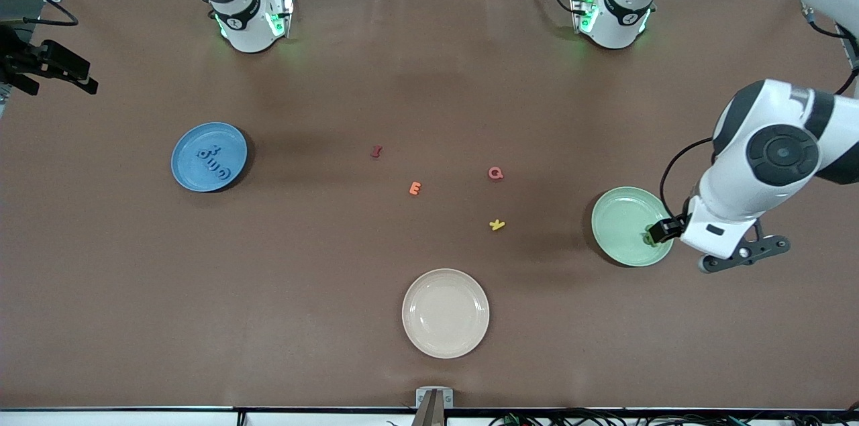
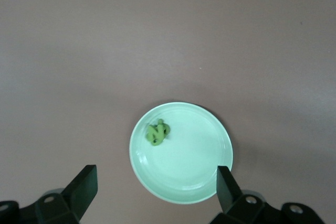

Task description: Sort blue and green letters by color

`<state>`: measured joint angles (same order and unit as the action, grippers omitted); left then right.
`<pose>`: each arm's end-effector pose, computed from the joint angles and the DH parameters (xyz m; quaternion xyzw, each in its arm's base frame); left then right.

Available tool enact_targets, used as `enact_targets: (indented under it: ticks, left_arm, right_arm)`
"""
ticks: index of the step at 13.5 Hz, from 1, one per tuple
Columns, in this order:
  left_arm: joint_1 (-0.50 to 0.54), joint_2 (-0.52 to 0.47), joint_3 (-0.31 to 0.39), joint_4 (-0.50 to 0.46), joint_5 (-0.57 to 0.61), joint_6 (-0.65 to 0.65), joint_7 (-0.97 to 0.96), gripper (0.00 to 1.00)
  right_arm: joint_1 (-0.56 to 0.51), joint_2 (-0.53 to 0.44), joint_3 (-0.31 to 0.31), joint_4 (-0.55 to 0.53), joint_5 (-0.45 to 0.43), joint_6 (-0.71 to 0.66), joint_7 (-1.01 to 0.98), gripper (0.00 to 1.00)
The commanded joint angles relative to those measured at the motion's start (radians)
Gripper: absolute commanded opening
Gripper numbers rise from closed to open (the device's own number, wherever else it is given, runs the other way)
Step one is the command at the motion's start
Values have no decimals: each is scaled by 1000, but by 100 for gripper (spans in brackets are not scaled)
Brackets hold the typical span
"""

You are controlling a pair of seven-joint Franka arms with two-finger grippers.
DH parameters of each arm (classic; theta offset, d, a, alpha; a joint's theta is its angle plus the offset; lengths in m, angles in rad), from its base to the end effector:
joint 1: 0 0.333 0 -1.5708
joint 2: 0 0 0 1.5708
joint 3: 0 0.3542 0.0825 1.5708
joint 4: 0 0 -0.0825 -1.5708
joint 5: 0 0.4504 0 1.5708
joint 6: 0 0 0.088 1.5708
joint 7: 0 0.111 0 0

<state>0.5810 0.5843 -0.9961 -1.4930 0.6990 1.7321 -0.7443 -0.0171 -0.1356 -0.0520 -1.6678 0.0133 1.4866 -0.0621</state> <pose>0.7385 -0.1129 0.4534 -0.9867 -0.1232 -0.0252 0.1029 0.5623 -0.0395 0.6799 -0.9997 0.0028 0.0222 0.0116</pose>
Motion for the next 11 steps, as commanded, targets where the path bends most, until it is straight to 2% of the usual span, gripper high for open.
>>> enact_targets:
  ticks: [1,7,11]
  left_arm:
    - [5,-7,-32,101,-65,-124,49,100]
    - [57,-129,-36,126,-212,-186,226,100]
    - [16,-213,-26,126,-298,-197,252,100]
  right_arm:
    - [-9,-21,3,-17,13,15,7,100]
    - [-6,-22,4,-15,25,12,10,100]
    - [-3,-24,9,-10,28,23,10,100]
